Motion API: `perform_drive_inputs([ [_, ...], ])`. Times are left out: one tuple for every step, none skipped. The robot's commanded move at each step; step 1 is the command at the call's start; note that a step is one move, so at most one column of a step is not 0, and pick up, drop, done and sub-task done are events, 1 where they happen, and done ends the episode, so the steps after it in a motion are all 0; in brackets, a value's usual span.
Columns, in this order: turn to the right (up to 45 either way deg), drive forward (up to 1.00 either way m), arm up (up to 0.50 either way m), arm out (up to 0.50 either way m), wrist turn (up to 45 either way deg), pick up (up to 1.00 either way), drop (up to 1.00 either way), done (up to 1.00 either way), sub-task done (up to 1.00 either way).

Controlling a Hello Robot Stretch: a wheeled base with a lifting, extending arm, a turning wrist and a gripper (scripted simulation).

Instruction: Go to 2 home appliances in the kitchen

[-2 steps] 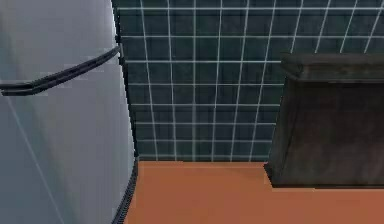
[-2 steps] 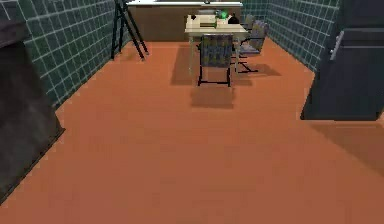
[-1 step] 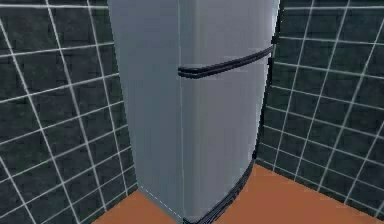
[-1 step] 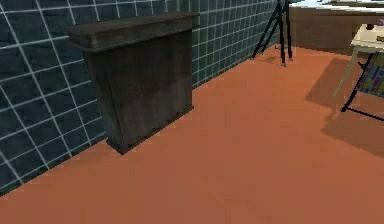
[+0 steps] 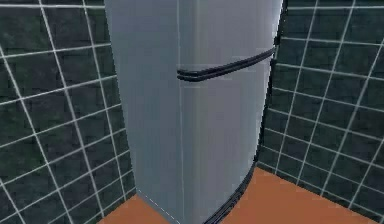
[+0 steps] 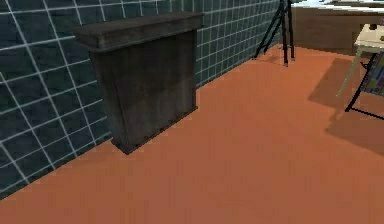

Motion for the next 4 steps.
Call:
perform_drive_inputs([
  [0.0,0.0,0.0,0.0,0.0,0.0,0.0,0.0,1.0],
  [45.0,0.0,0.0,0.0,0.0,0.0,0.0,0.0,0.0],
  [45.0,0.0,0.0,0.0,0.0,0.0,0.0,0.0,0.0],
  [45.0,0.0,0.0,0.0,0.0,0.0,0.0,0.0,0.0],
])
